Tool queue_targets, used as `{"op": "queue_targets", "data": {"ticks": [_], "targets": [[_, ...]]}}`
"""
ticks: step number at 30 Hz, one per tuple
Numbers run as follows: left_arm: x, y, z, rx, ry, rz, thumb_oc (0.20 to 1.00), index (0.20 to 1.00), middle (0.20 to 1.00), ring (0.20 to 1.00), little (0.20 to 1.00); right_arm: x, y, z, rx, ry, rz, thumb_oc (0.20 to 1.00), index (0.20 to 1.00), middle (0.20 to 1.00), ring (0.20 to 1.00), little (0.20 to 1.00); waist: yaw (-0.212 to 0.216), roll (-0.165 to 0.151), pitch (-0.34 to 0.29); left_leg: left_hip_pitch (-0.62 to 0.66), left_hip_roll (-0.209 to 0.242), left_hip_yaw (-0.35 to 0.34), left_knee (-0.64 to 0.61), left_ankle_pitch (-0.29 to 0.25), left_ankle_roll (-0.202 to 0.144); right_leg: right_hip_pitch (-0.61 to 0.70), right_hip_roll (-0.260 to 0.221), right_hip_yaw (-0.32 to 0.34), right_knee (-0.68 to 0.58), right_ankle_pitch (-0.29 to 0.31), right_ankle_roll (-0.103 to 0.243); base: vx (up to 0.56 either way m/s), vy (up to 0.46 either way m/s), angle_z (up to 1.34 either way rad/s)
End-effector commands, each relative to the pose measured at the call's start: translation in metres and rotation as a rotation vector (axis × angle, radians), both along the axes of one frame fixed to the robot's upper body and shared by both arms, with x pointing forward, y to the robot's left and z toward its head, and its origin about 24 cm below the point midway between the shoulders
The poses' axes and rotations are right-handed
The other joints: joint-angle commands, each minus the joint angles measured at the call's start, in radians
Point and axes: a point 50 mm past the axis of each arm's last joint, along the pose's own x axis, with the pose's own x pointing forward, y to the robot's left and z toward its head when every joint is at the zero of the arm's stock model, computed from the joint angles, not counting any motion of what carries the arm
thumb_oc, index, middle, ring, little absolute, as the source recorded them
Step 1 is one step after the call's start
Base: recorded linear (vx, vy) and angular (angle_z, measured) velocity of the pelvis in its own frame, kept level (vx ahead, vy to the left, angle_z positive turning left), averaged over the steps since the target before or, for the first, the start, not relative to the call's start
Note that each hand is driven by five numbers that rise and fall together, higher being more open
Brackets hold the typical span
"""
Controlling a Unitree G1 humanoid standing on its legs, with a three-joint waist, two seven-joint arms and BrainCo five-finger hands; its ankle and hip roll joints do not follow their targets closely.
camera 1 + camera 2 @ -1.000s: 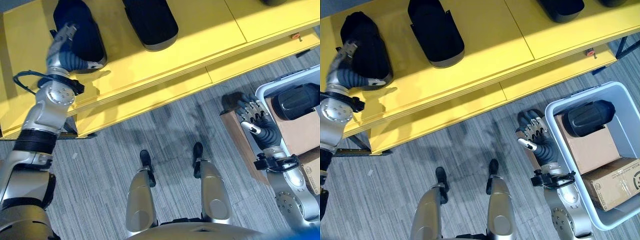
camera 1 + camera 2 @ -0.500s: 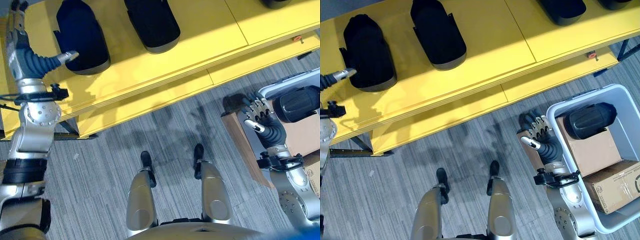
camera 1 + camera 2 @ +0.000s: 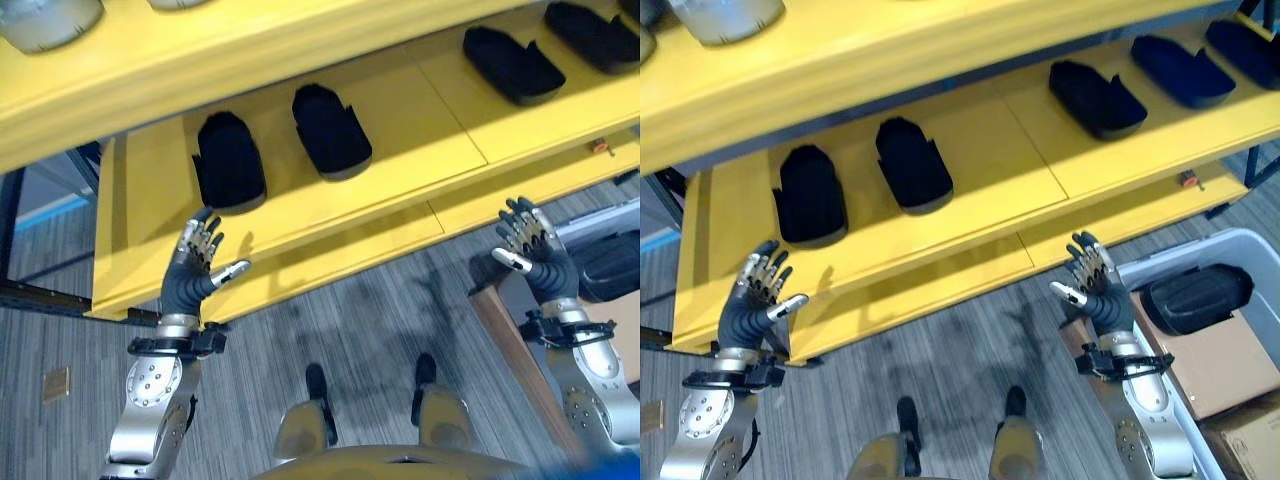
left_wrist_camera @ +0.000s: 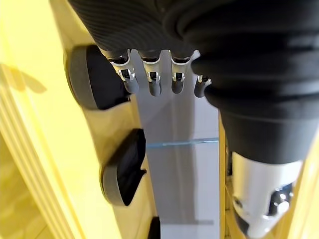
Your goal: Move parts from the plastic box to the shelf.
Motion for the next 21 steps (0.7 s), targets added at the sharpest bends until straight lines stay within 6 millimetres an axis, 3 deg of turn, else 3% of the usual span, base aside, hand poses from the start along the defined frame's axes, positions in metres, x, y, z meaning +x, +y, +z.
{"op": "queue_targets", "data": {"ticks": [1, 9, 14, 18, 21], "targets": [[0.007, 0.005, 0.002, -0.057, -0.02, -0.033, 1.0, 1.0, 1.0, 1.0, 1.0, -0.001, 0.005, 0.022, -0.03, -0.123, 0.014, 1.0, 1.0, 1.0, 1.0, 1.0, -0.017, -0.037, -0.022, -0.005, 0.051, -0.001, -0.026, 0.091, -0.013, 0.028, 0.021, 0.018, -0.003, -0.045, 0.009, 0.03, -0.12, -0.07], [-0.01, -0.002, -0.017, -0.173, 0.047, -0.026, 1.0, 1.0, 1.0, 1.0, 1.0, -0.012, -0.003, 0.018, -0.058, -0.107, -0.016, 1.0, 1.0, 1.0, 1.0, 1.0, -0.028, -0.004, -0.041, 0.026, 0.104, -0.014, -0.076, 0.212, -0.033, 0.016, 0.09, 0.056, 0.055, -0.111, -0.04, -0.02, -0.138, -0.15], [-0.008, -0.003, -0.016, -0.192, 0.027, -0.023, 1.0, 1.0, 1.0, 1.0, 1.0, -0.018, -0.012, 0.012, -0.083, -0.072, -0.058, 1.0, 1.0, 1.0, 1.0, 1.0, -0.021, -0.024, -0.034, -0.022, 0.086, -0.063, 0.01, 0.216, -0.021, 0.04, 0.103, 0.078, -0.014, -0.095, -0.066, -0.01, -0.175, -0.1], [-0.012, -0.001, -0.018, -0.196, 0.035, -0.004, 1.0, 1.0, 1.0, 1.0, 1.0, -0.019, -0.011, 0.008, -0.076, -0.056, -0.047, 1.0, 1.0, 1.0, 1.0, 1.0, -0.001, -0.052, -0.04, -0.066, -0.074, -0.156, 0.014, 0.103, 0.036, 0.075, 0.104, 0.084, -0.087, -0.055, -0.06, 0.07, -0.112, -0.06], [-0.016, 0.001, -0.02, -0.199, 0.048, 0.015, 1.0, 1.0, 1.0, 1.0, 1.0, -0.018, -0.01, -0.002, -0.046, -0.015, -0.044, 1.0, 1.0, 1.0, 1.0, 1.0, 0.02, -0.06, -0.044, -0.086, -0.178, -0.263, 0.007, 0.071, 0.056, 0.097, 0.124, 0.108, -0.105, -0.042, -0.052, 0.13, -0.031, -0.06]]}}
